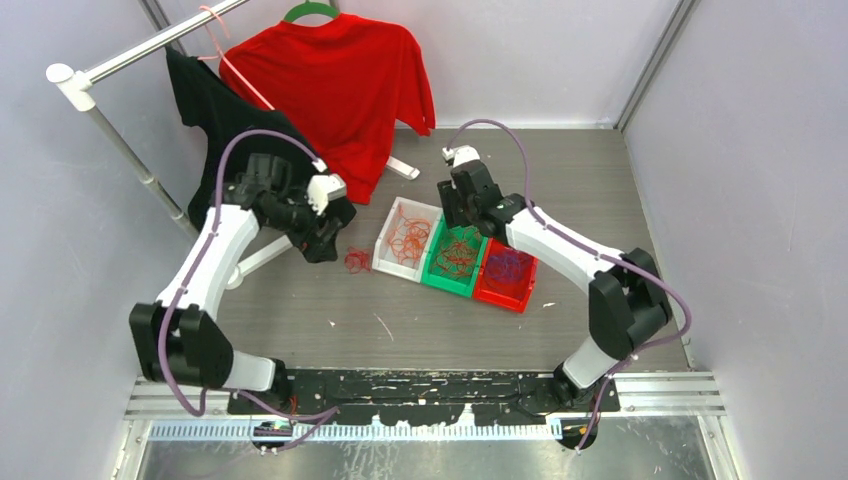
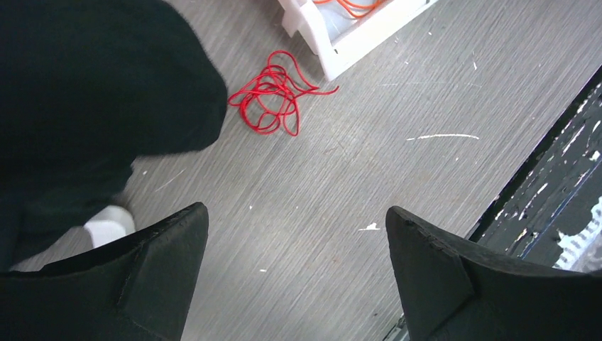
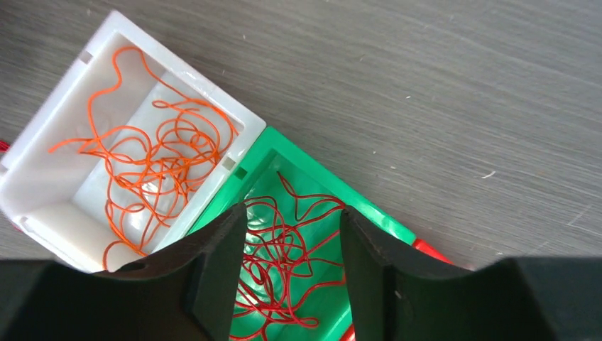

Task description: Untangle the cables

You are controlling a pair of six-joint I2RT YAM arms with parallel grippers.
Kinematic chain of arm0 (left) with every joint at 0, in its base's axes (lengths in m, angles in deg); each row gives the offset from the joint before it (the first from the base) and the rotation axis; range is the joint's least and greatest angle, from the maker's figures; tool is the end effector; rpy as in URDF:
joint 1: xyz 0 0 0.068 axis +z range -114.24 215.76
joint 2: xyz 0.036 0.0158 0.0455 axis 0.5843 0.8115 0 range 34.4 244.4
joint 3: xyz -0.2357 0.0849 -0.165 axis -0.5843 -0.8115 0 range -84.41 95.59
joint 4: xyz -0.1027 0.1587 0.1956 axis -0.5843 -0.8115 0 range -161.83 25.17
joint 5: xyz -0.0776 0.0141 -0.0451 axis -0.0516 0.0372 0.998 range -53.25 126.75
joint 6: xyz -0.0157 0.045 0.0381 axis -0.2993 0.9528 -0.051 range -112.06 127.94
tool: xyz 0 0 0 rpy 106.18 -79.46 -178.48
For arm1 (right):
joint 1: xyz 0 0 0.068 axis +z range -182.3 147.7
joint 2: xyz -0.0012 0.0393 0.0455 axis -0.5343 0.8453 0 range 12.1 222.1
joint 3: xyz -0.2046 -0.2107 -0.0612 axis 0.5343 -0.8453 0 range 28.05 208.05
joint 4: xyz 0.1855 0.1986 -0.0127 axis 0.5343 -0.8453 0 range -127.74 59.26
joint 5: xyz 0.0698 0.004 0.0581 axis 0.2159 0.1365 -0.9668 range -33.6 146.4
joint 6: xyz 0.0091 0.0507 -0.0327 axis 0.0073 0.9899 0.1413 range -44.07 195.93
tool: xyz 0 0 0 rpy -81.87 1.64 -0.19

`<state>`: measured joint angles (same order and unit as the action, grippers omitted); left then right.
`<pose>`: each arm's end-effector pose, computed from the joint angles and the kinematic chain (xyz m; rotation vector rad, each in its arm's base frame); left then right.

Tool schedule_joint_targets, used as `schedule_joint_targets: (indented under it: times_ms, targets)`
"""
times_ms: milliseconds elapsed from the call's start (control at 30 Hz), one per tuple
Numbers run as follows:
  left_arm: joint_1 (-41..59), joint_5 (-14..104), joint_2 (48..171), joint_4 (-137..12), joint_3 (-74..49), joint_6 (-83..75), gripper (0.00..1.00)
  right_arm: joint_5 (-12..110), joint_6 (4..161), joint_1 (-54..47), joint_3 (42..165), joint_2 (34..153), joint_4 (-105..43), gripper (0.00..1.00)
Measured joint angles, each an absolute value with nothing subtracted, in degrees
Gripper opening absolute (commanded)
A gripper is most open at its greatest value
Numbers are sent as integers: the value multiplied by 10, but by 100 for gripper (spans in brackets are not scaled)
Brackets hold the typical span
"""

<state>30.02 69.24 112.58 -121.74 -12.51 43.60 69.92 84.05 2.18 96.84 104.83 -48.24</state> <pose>0.2683 -0.0516 0.3305 1.0448 2.2749 -0.5493 0.3204 0.2069 0.2778 -0.3992 2.2374 0.1211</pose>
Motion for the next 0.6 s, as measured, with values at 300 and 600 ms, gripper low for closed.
schedule_joint_targets:
  times_ms: [300,600]
  targets:
    - [251,665,1255,-1168,-138,477,71,702,860,21,962,922,-458,61]
    - [248,648,1385,-1116,-112,497,61,642,915,21,926,846,-402,55]
